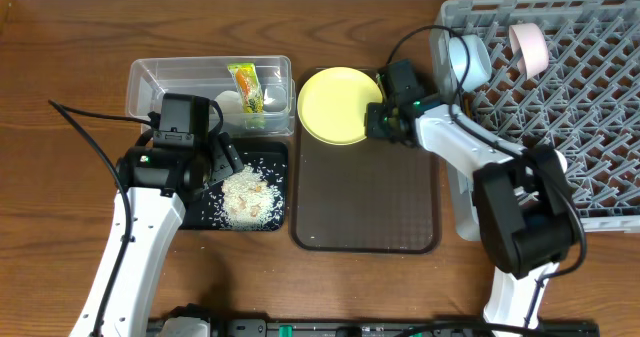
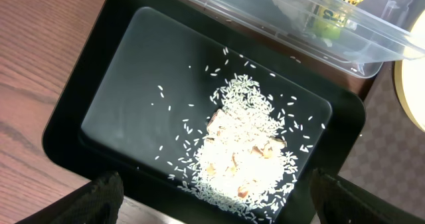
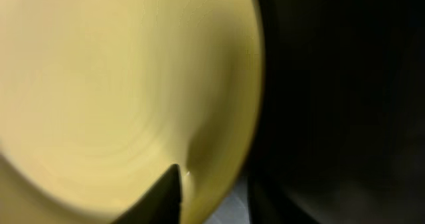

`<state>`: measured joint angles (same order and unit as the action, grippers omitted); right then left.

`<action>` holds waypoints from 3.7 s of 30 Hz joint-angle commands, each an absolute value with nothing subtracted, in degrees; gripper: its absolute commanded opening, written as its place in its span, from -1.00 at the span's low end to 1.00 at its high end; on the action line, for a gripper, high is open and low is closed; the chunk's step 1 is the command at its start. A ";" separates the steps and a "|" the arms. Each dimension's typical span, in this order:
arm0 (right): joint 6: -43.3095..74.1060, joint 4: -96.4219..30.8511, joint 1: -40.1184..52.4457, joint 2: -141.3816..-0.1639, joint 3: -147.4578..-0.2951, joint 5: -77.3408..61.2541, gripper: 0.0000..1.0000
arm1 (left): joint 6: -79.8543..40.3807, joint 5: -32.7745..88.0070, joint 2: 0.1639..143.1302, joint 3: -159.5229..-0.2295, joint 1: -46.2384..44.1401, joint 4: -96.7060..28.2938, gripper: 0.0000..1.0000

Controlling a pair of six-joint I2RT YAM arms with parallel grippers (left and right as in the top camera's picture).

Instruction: Sort waste into correct bins and load items into the dishwasher rack

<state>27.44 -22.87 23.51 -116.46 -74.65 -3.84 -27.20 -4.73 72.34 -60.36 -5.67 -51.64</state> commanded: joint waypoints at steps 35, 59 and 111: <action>-15.07 -34.65 0.05 -83.42 -75.22 49.91 -0.97 | -27.33 -5.58 72.51 -60.23 -5.37 -51.79 0.83; 5.21 -40.03 -0.54 -82.15 -75.44 3.53 0.45 | -16.08 -2.07 72.23 -63.86 -5.54 -50.00 0.83; 7.27 -58.78 -1.48 -30.37 -37.69 -1.23 0.98 | -10.98 6.87 30.22 -44.40 -5.58 -49.19 0.96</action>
